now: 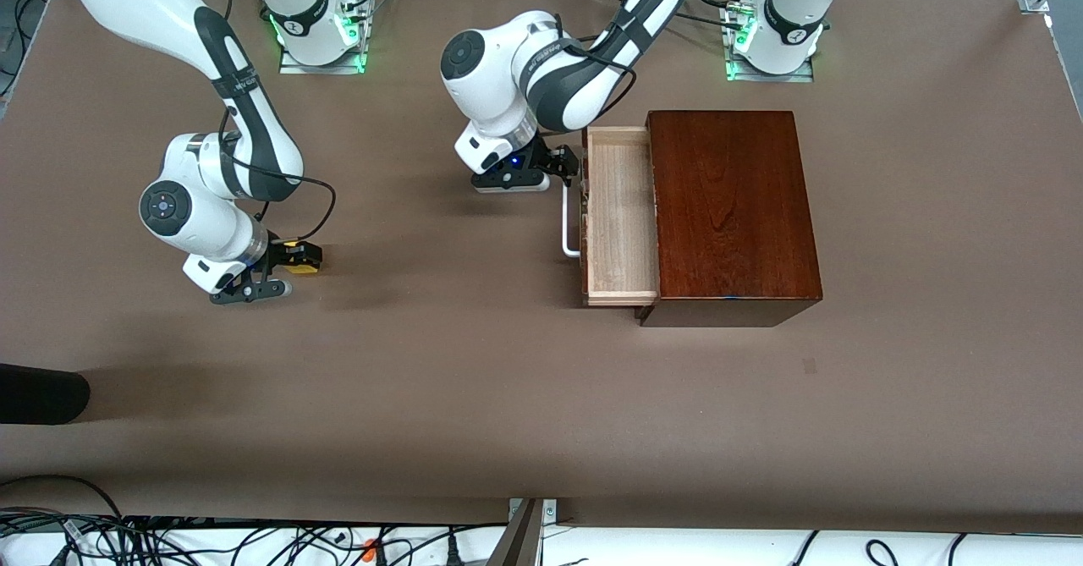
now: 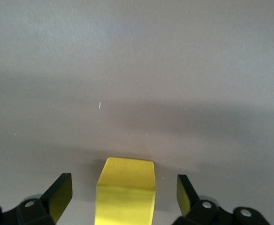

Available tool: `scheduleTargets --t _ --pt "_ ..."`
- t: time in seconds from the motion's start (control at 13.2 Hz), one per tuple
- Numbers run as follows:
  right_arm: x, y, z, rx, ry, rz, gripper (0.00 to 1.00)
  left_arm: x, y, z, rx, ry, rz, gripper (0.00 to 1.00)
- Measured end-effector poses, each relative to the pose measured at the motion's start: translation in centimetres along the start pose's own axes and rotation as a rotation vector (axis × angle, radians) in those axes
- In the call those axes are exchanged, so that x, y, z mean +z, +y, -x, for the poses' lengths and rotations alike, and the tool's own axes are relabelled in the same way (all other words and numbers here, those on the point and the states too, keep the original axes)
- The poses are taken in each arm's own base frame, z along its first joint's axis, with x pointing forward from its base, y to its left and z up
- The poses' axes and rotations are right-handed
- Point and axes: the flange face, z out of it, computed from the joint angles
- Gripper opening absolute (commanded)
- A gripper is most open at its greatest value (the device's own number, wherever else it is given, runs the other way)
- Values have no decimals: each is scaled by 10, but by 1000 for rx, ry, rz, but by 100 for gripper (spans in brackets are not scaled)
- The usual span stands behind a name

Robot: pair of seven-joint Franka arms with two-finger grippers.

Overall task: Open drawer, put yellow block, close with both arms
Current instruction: 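Lift the yellow cube with the right gripper while the left gripper withdraws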

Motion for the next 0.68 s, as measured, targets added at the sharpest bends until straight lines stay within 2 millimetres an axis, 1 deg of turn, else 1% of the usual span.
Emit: scheduleTargets --t 0.15,0.23,0.3,0.38,0.45,0.6,0.68 --pt "7 1 6 2 -18 -1 85 -40 -5 -7 -23 2 31 100" --pt "9 1 8 4 -23 -1 77 -64 -14 -10 -40 -5 40 100" --pt "11 2 10 5 -27 -1 65 -88 -29 -16 -62 -11 50 100" --pt "11 2 10 6 -29 -1 52 -110 -48 -24 -83 -11 60 100" --pt "11 2 10 6 -29 -1 38 -129 -73 -36 -100 -9 68 100" --pt "11 2 10 7 -28 -1 14 -156 -137 -65 -121 -23 69 100" --pt "11 2 10 8 -29 -1 7 -163 -171 -80 -123 -35 66 100"
